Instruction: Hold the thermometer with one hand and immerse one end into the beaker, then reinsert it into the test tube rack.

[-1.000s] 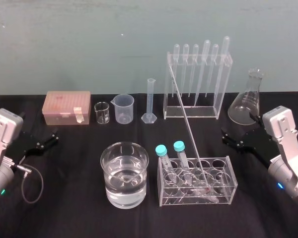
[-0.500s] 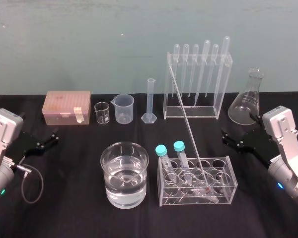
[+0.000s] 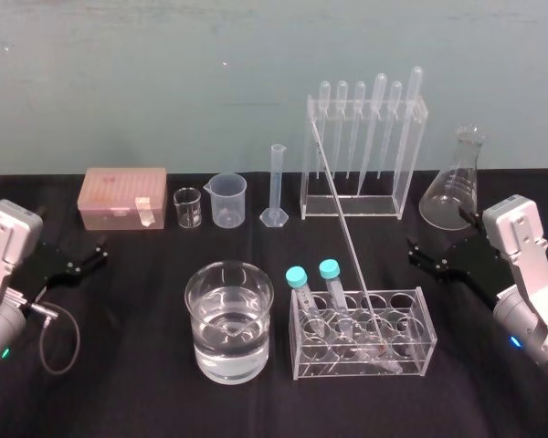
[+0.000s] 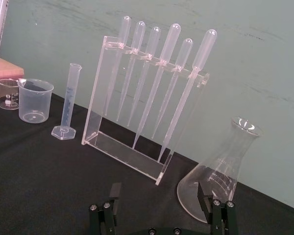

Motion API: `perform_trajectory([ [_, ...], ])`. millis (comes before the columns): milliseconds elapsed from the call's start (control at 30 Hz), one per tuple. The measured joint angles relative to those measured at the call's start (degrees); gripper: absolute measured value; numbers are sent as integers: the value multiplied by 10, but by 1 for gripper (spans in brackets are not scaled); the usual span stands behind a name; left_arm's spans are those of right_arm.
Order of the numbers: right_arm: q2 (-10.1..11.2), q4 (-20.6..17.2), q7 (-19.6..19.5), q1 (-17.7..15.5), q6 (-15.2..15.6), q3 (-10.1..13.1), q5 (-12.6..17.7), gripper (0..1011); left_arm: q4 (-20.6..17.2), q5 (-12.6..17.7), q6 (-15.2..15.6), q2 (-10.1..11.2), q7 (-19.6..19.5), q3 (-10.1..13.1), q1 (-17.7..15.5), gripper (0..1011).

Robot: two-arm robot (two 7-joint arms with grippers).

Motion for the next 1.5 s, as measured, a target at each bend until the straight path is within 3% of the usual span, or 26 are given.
perform_trajectory([
  [333, 0, 0, 1, 0, 0, 1, 0, 1003, 0, 0, 0, 0, 0, 0, 0, 1008],
  [500, 10, -20, 32, -7, 12, 15, 20, 1003, 0, 0, 0, 0, 0, 0, 0, 1008],
  [600, 24, -48, 77, -20, 32, 34, 69, 1003, 0, 0, 0, 0, 0, 0, 0, 1008],
  [633, 31, -65, 103, -26, 48, 45, 99, 1003, 0, 0, 0, 0, 0, 0, 0, 1008],
  [700, 39, -84, 130, -33, 66, 58, 130, 1003, 0, 0, 0, 0, 0, 0, 0, 1008],
  [733, 46, -102, 157, -40, 86, 71, 163, 1003, 0, 0, 0, 0, 0, 0, 0, 1008],
  [900, 60, -150, 219, -55, 136, 105, 244, 1003, 0, 0, 0, 0, 0, 0, 0, 1008],
  [1000, 62, -172, 247, -55, 158, 115, 277, 1003, 0, 0, 0, 0, 0, 0, 0, 1008],
  [1200, 55, -185, 261, -19, 195, 92, 296, 1003, 0, 0, 0, 0, 0, 0, 0, 1008],
  [1500, 19, -167, 222, 63, 252, 30, 269, 1003, 0, 0, 0, 0, 0, 0, 0, 1008],
])
